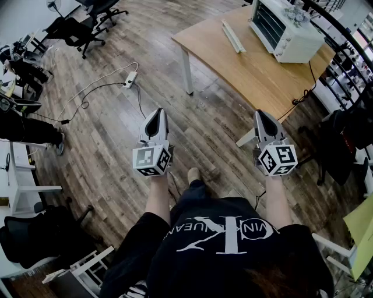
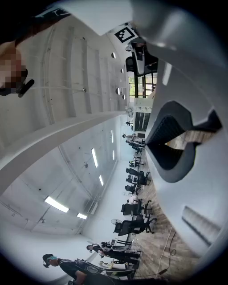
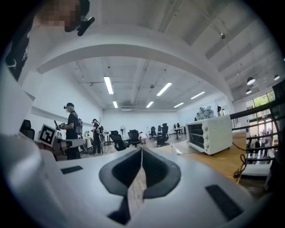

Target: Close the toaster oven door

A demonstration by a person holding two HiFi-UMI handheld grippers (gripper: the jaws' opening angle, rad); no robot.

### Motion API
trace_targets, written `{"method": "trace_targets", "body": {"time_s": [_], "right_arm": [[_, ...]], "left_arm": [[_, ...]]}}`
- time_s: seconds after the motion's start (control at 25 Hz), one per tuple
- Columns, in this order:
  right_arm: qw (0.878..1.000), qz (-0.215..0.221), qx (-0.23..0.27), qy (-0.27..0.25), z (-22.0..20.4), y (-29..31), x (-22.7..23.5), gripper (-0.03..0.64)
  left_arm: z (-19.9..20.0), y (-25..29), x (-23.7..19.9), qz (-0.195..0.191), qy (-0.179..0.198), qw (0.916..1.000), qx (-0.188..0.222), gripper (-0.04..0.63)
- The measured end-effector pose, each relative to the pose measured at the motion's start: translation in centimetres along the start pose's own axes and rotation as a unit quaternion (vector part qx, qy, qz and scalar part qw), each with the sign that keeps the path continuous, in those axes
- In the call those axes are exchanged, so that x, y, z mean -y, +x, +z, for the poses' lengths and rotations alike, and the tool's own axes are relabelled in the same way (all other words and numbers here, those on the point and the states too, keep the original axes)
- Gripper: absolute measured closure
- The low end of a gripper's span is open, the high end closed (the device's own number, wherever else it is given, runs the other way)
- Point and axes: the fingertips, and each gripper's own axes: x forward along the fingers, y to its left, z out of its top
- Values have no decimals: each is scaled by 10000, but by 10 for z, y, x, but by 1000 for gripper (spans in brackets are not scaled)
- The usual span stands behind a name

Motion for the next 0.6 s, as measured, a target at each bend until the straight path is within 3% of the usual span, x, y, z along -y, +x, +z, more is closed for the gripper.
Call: {"method": "trace_targets", "body": {"time_s": [0.6], "right_arm": [[9989, -460, 87, 99, -9, 66, -5, 598]], "left_arm": [[-6, 67, -47, -622, 99, 9979, -166, 586]]}}
